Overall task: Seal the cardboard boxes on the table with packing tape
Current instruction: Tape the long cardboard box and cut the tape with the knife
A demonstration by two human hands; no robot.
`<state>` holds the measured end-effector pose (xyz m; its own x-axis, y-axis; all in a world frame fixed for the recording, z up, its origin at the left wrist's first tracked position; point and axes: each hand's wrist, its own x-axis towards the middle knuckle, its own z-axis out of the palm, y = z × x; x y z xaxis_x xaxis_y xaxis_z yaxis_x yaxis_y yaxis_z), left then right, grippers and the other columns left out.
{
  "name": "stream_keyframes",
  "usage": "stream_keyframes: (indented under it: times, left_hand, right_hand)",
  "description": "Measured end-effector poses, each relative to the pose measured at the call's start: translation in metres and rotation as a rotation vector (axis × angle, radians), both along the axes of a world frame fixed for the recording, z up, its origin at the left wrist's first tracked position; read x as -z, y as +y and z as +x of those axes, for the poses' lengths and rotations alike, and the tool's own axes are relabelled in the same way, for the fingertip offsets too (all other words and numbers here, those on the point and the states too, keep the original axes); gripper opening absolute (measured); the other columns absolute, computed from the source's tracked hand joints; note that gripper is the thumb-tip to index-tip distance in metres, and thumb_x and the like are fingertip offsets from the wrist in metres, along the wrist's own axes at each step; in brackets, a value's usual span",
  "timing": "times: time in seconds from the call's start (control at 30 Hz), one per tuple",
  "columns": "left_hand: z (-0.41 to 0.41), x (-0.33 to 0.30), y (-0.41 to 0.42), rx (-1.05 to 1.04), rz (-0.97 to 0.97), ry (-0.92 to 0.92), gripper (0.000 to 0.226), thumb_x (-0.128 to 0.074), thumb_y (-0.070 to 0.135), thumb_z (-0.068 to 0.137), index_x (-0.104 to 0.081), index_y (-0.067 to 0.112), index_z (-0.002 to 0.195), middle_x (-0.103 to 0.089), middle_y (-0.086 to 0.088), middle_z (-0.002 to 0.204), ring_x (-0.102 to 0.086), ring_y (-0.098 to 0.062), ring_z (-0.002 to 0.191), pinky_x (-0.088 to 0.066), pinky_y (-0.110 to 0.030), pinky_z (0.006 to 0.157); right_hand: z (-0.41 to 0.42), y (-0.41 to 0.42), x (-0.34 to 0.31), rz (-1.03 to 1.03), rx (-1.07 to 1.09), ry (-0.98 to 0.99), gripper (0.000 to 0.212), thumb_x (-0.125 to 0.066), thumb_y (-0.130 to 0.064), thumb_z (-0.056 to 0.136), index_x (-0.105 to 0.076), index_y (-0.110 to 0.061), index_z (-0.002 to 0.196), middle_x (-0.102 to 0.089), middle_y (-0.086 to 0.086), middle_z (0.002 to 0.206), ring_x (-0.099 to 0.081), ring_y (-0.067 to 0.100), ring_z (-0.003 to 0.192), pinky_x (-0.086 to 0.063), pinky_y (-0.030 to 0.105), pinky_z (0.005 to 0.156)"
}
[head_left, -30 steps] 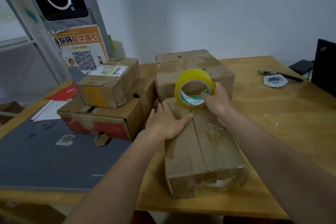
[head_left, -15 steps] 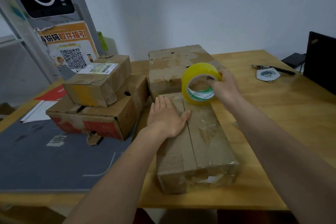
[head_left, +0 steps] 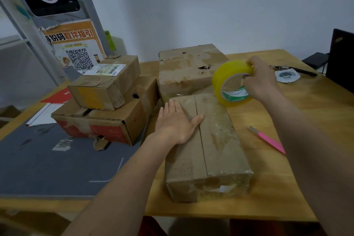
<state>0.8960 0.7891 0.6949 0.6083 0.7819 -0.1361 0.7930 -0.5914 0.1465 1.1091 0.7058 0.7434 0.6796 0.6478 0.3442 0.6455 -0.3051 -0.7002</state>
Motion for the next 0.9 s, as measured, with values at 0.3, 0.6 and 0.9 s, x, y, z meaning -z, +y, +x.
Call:
stream_keyframes:
  times: [0.3,0.6,0.9]
  left_hand:
    - [0.001,-0.002,-0.003,-0.005,-0.005,-0.003,0.102,-0.019,0.078,0.091,0.010,0.005,0.156,0.015,-0.012,0.165,0.008,-0.024,0.153,0.003,-0.040,0.124]
    - [-0.001,0.001,-0.002,0.010,-0.020,-0.022,0.103,-0.018,0.078,0.090,0.011,0.005,0.156,0.015,-0.011,0.165,0.010,-0.024,0.153,0.003,-0.038,0.124]
    - [0.010,-0.014,-0.004,0.341,-0.013,-0.018,0.089,-0.012,0.080,0.086,0.002,0.030,0.158,0.007,0.005,0.166,0.010,-0.011,0.152,0.005,-0.038,0.123]
  right_hand:
    - [0.012,-0.010,0.010,-0.069,-0.006,-0.078,0.036,-0.047,0.008,0.086,-0.047,-0.015,0.114,-0.051,0.009,0.095,-0.048,0.031,0.086,-0.035,0.035,0.065]
    - [0.029,-0.023,0.032,-0.124,-0.029,-0.060,0.043,-0.042,0.015,0.085,-0.047,-0.010,0.120,-0.048,0.014,0.103,-0.047,0.033,0.089,-0.035,0.037,0.064]
    - [0.032,-0.020,0.054,-0.109,-0.019,0.008,0.046,-0.041,0.019,0.079,-0.048,-0.013,0.112,-0.050,0.016,0.099,-0.049,0.033,0.090,-0.031,0.033,0.063]
